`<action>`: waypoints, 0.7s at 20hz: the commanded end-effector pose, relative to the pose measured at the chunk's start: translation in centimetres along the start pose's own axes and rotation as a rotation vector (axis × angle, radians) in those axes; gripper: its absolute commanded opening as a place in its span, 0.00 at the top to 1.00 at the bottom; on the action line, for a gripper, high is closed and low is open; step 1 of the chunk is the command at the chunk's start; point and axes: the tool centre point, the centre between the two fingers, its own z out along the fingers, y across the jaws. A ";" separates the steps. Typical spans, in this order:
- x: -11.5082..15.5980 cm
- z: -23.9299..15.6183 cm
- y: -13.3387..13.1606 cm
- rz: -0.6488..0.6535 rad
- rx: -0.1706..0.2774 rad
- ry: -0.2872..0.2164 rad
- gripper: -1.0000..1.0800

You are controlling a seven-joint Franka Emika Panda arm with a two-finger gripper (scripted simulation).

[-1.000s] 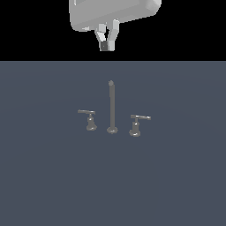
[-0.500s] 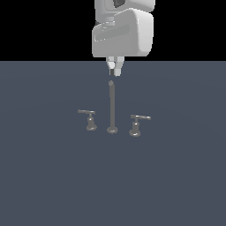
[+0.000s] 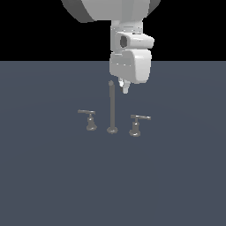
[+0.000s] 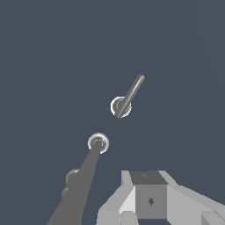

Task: Turn on the faucet by rotating a designated handle.

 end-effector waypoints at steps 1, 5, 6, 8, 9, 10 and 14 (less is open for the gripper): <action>1.3 1.6 -0.6 0.073 0.001 0.001 1.00; 3.7 4.2 -1.4 0.194 0.002 0.002 1.00; 4.3 4.9 -1.6 0.224 0.003 0.002 1.00; 5.4 6.1 -1.8 0.281 0.003 0.002 1.00; 6.0 6.7 -1.9 0.308 0.004 0.002 1.00; 6.5 7.2 -2.0 0.334 0.004 0.002 1.00; 8.4 9.1 -2.1 0.425 0.006 0.002 1.00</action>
